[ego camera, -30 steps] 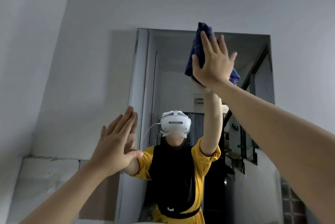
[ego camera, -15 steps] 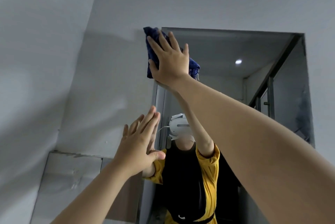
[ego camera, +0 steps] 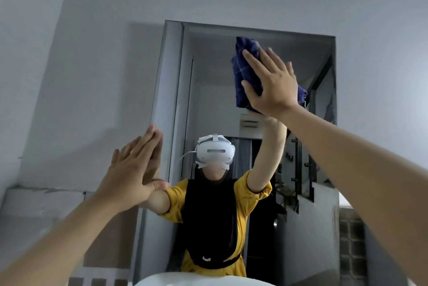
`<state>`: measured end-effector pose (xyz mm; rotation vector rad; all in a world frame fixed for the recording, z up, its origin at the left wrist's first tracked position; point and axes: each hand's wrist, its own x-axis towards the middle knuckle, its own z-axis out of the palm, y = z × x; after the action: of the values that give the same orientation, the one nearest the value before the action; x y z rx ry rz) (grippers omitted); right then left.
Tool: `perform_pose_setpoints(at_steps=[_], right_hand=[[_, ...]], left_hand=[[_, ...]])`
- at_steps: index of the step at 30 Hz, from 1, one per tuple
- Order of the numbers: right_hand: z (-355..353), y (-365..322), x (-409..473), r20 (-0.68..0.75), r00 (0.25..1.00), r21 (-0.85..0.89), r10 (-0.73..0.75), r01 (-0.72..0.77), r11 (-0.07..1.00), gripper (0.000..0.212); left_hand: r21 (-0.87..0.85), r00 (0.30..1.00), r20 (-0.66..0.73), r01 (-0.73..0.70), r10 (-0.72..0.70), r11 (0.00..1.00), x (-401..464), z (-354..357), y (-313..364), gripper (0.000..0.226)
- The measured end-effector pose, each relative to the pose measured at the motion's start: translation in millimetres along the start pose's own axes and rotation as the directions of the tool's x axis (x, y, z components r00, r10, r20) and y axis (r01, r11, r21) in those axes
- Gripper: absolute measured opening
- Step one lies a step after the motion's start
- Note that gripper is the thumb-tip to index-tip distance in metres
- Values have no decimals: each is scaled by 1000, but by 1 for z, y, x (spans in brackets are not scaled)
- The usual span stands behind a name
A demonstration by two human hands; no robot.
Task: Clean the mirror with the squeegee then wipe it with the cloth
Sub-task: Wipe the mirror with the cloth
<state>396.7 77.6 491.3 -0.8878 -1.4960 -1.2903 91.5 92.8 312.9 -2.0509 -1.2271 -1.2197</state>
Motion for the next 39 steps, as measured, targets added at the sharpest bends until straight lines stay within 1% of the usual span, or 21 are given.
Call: perform_pose_setpoints(at_steps=[4,8,11,14,16,18,20,22,25,27,29,32,34,37,39], right_hand=[[-17,53,-31,-67,981,-26,184,-186,982,59],[-26,74,-66,-99,916,-17,388,-392,920,60],[-26,63,-86,-130,826,-4,549,-554,832,60],[-20,39,-98,-147,745,-24,650,-660,751,60],[-15,22,-103,-141,724,-34,675,-685,728,59],[-8,3,-102,-143,712,-15,687,-696,718,59],[-1,-17,-96,-148,718,4,680,-687,727,58],[9,-41,-87,-150,748,-2,646,-654,757,57],[22,-73,-74,-124,787,-8,604,-610,792,57],[30,-94,-63,-99,793,8,601,-603,798,57],[36,-115,-52,-79,811,14,580,-580,814,58],[46,-151,-38,-13,884,15,468,-468,884,59],[53,-176,-35,-1,929,18,370,-370,929,59],[63,-201,-38,11,974,19,225,-226,974,55],[64,-202,-42,21,992,22,121,-122,992,53]], left_hand=[[8,1000,12,21,-21,1000,3,-1,2,112],[76,998,-30,55,-53,996,2,0,13,117],[159,993,-51,113,-106,981,-7,2,28,105],[189,989,-106,122,-103,974,-27,10,38,94],[166,991,-102,100,-84,981,-43,16,35,95],[160,998,-45,59,-53,985,-56,19,27,96],[143,999,5,46,-47,989,-62,20,21,94],[124,999,15,28,-30,992,-62,22,14,100],[94,999,32,-6,3,996,-62,25,5,91],[66,999,19,-38,36,997,-62,28,-3,102],[60,999,23,-47,46,997,-62,30,-8,105],[63,998,2,-68,68,996,-61,34,-14,100],[68,998,-5,-64,65,996,-63,36,-17,95],[79,998,-37,-55,58,995,-68,41,-19,83],[105,998,-38,-50,54,993,-70,45,-21,80]])
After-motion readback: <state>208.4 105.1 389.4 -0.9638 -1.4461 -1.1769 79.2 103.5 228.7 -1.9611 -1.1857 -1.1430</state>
